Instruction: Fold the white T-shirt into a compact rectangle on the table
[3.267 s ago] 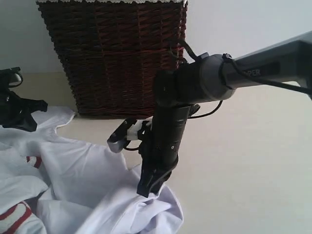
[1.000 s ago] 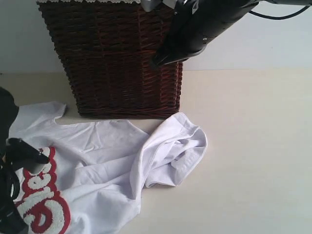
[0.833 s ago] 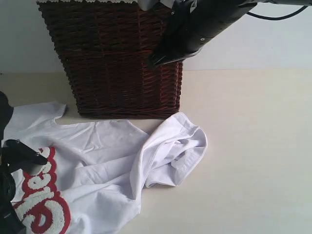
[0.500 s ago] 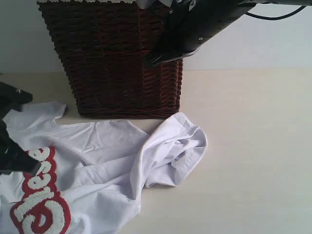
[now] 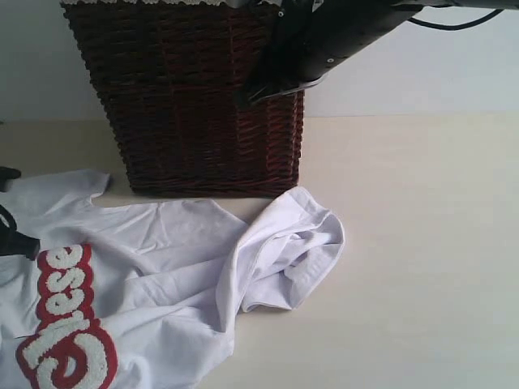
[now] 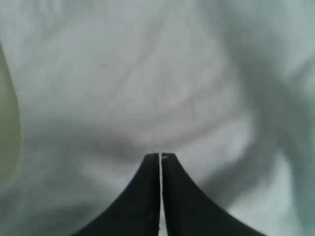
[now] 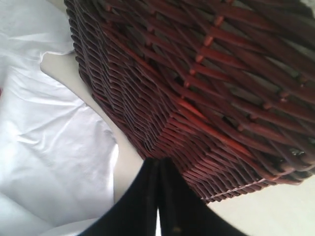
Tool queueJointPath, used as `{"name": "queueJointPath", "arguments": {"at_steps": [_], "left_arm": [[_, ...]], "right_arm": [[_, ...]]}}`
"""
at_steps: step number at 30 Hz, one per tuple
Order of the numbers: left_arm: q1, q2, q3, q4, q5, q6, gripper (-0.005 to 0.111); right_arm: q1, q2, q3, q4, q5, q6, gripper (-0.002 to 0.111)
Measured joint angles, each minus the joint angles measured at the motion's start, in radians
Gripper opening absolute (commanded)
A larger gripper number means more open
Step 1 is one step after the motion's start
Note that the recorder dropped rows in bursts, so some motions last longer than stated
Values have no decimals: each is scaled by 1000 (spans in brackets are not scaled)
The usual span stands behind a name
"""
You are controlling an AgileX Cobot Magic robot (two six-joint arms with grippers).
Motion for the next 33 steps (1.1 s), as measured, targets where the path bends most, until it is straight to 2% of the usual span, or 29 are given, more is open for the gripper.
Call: {"name": "queueJointPath", "arguments": {"at_steps": [4,8,13,17,20,21,24,26,29,31,33], "left_arm": [[120,145,-179,0,22,52,4],[190,270,-404,10,53,104,4],[222,381,-625,-7,55,166,4],[225,399,-782,-222,56,243,4],[225,316,-774,-402,71,328,4],[221,249,-735,-487,71,380,4],[212,115,-631,-573,65,432,4],[194,-24,-493,-607,27,450,4],[152,-231,-318,-667,-44,470,4],[126,-339,-221,-713,-104,483,4],[109,-409,-159,-743,-156,495,4]], "right_arm": [[0,0,0,2,-8,-2,0],[0,0,0,2,-12,-2,0],[0,0,0,4,-22,-2,0],[0,0,0,17,-22,-7,2],[0,0,0,17,-20,-22,19],[0,0,0,20,-17,-22,22],[0,0,0,41,2,-22,31],[0,0,0,87,64,-57,31],[42,9,5,195,344,-253,31],[122,19,59,202,388,-326,31],[189,32,113,184,348,-355,34]]}}
